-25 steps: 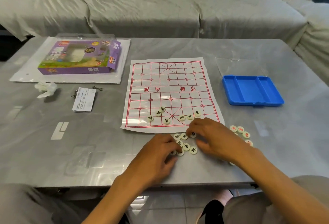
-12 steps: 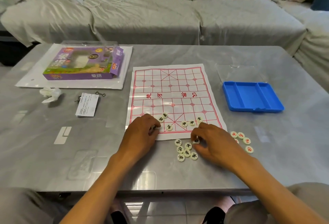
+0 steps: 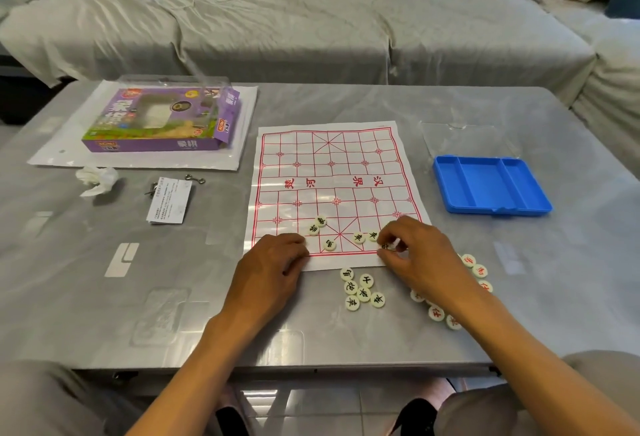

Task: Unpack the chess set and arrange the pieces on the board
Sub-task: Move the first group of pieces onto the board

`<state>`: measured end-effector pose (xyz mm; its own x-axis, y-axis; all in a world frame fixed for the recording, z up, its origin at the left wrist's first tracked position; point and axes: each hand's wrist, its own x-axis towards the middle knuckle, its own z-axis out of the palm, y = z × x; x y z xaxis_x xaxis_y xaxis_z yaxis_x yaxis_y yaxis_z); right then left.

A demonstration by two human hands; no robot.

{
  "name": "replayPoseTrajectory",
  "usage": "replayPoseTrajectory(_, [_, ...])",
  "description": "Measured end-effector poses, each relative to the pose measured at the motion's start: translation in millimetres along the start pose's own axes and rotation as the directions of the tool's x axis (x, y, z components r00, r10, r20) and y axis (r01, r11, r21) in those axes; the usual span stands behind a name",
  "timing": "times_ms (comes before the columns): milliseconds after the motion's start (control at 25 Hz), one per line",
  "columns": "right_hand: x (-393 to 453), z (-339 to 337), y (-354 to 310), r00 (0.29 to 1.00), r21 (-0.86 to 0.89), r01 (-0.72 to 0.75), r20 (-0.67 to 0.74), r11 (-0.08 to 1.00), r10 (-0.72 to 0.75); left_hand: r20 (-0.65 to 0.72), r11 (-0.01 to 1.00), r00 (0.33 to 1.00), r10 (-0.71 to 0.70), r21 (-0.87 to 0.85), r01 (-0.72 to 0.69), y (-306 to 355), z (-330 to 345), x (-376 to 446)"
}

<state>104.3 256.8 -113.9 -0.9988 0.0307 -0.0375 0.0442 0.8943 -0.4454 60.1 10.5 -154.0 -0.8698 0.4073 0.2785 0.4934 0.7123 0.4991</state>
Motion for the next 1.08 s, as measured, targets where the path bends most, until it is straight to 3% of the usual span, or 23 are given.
replayPoseTrajectory(240, [-13.8, 5.0, 5.5, 0.999, -0.085, 0.032, 0.034, 0.996, -0.029, 0.013, 0.998, 1.0, -0.025, 0.058, 0.024, 0.6, 2.0, 1.2])
replayPoseTrajectory(360, [-20.4, 3.0, 1.1, 0.982, -0.075, 0.18, 0.065, 0.981, -0.176, -0.006, 0.995, 0.997, 0.082, 0.056, -0.082, 16.1, -1.9, -2.9])
replayPoseTrajectory(480, [-17.4, 3.1, -6.5, 0.918, -0.076, 0.326, 0.261, 0.942, -0.297, 0.218, 0.954, 0.929, 0.299, -0.037, -0.298, 43.7, 1.8, -5.0])
replayPoseTrajectory(560, [-16.4, 3.1, -6.6, 0.914, -0.063, 0.324, 0.278, 0.944, -0.295, 0.291, 0.945, 0.899, 0.327, -0.085, -0.316, 46.7, 8.2, -1.3])
replayPoseTrajectory(880, [-14.5, 8.5, -8.1, 0.964, -0.03, 0.217, 0.165, 0.976, -0.209, 0.236, 0.975, 0.95, 0.207, -0.127, -0.181, 47.6, 15.0, 2.1])
replayPoseTrajectory(1080, [28.1, -2.3, -14.1, 0.993, 0.043, 0.083, -0.089, 0.996, -0.079, 0.043, 0.987, 0.998, 0.042, -0.155, -0.035, 49.4, 4.8, 43.5])
